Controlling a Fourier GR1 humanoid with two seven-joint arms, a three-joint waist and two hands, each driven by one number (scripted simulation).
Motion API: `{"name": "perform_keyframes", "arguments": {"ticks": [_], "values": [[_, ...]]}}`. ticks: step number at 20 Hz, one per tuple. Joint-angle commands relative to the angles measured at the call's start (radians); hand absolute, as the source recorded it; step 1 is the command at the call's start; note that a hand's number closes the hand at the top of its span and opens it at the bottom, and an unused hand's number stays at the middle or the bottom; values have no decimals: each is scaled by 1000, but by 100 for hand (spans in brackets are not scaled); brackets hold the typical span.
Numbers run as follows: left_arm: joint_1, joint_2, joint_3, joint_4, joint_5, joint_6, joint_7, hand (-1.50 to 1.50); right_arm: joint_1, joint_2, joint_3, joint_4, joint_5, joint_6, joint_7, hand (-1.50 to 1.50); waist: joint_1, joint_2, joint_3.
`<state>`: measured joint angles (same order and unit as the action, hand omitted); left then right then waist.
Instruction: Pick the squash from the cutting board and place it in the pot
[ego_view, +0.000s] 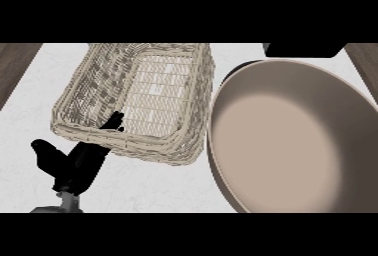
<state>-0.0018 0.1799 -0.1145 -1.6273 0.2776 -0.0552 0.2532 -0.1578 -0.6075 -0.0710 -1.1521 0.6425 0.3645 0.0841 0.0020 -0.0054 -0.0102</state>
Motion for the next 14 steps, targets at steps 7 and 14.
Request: {"name": "perform_keyframes", "arguments": {"ticks": [7,14], "values": [[24,-19,-32,-31,7,-42,30,0,0,-9,32,56,47,-50,-232,150,2,5,11],[14,-32,-48,-27,-14,-22,37,0,197,-255,115,-3,102,-69,-753,150,-18,4,12]]}}
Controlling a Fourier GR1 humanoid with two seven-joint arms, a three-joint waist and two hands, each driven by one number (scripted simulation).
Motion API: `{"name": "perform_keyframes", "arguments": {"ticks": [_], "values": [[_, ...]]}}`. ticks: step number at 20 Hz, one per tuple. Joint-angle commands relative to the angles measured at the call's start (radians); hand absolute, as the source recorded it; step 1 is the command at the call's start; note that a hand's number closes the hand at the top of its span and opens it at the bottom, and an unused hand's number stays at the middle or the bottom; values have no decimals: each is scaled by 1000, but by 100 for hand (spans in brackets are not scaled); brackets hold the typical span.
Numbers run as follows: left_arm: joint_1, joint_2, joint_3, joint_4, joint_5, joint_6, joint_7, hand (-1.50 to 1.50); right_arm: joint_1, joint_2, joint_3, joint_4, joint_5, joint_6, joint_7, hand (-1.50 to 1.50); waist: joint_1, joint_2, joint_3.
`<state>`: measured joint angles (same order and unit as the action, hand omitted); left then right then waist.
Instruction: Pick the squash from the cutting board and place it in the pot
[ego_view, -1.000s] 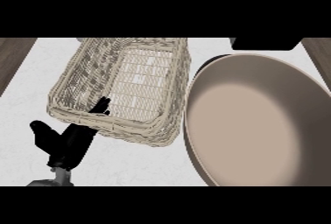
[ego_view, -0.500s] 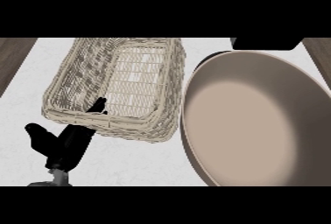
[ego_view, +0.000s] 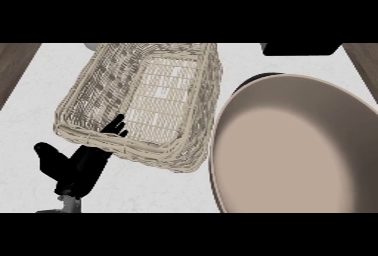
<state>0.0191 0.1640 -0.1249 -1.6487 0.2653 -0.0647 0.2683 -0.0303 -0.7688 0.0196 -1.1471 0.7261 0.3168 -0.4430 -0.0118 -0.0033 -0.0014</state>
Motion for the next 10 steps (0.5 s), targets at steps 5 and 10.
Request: {"name": "perform_keyframes", "arguments": {"ticks": [5,10], "values": [[-15,-27,-29,46,-13,-32,-3,0,119,-117,-51,47,32,-150,-377,150,4,2,1],[-19,2,2,6,1,-60,19,0,133,-152,-167,-35,-20,-123,-350,150,3,1,1]]}}
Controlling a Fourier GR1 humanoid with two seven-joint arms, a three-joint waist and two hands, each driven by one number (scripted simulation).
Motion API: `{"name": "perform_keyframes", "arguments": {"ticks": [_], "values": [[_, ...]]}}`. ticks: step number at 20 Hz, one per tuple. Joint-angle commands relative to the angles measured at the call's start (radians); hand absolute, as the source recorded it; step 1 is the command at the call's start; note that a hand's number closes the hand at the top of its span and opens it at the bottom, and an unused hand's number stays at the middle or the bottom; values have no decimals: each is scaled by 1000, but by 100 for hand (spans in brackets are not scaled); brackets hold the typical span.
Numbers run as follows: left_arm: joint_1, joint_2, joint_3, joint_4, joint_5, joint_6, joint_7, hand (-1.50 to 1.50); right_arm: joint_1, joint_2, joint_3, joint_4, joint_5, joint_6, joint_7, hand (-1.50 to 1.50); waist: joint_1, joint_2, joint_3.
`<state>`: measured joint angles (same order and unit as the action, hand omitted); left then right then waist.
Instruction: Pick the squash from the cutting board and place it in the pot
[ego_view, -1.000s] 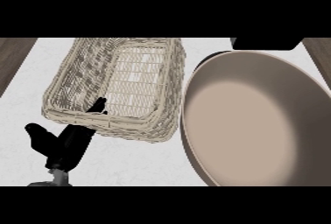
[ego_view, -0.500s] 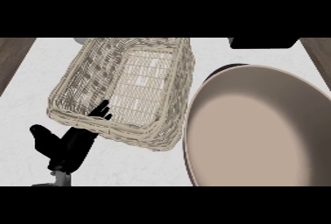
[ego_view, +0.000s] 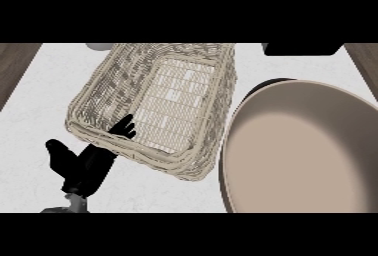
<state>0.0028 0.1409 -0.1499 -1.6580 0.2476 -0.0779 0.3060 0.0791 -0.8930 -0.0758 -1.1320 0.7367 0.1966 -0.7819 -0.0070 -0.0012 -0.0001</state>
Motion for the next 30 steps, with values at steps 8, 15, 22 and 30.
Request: {"name": "perform_keyframes", "arguments": {"ticks": [8,15,22,30], "values": [[35,-19,-24,-29,-18,-6,-7,0,38,-95,-337,-203,-308,124,-42,150,-12,-6,-2],[2,28,56,4,43,-54,5,0,37,-142,-465,-372,-568,334,4,150,-14,-5,-3],[11,-19,4,-13,-13,-16,-3,0,4,-138,-519,-569,-861,481,351,150,-5,-4,-2],[39,-31,-7,3,-23,-52,-54,0,-256,-164,-326,-644,-981,410,714,150,26,3,-1]]}}
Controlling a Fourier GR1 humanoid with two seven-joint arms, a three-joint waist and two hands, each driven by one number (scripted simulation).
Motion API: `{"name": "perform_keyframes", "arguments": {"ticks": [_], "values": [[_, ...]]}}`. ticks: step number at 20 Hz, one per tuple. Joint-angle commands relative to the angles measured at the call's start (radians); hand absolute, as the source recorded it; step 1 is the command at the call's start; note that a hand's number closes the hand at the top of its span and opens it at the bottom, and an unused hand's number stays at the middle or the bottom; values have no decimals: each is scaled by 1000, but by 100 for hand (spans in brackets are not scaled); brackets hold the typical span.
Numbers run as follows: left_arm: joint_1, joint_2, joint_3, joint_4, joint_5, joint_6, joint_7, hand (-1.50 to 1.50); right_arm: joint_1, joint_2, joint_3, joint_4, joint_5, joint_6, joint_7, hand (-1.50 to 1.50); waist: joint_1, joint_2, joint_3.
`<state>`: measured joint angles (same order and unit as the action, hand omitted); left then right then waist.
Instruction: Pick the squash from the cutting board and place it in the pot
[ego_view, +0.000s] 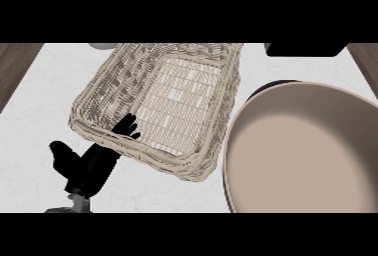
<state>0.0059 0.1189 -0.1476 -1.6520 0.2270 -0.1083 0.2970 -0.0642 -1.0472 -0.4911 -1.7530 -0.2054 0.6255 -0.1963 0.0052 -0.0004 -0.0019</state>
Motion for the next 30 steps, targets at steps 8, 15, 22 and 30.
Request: {"name": "perform_keyframes", "arguments": {"ticks": [8,15,22,30], "values": [[47,10,-2,-50,7,-32,15,0,-317,165,426,-137,88,-184,323,150,29,4,1],[-43,-49,-16,14,-27,7,30,0,-463,366,625,-20,304,-238,333,150,13,4,2],[21,-32,-1,-16,-28,-15,10,0,-477,581,764,19,403,-309,386,150,6,1,2],[-16,-10,35,-27,13,-34,51,0,-481,680,875,220,403,-419,413,150,15,6,2]]}}
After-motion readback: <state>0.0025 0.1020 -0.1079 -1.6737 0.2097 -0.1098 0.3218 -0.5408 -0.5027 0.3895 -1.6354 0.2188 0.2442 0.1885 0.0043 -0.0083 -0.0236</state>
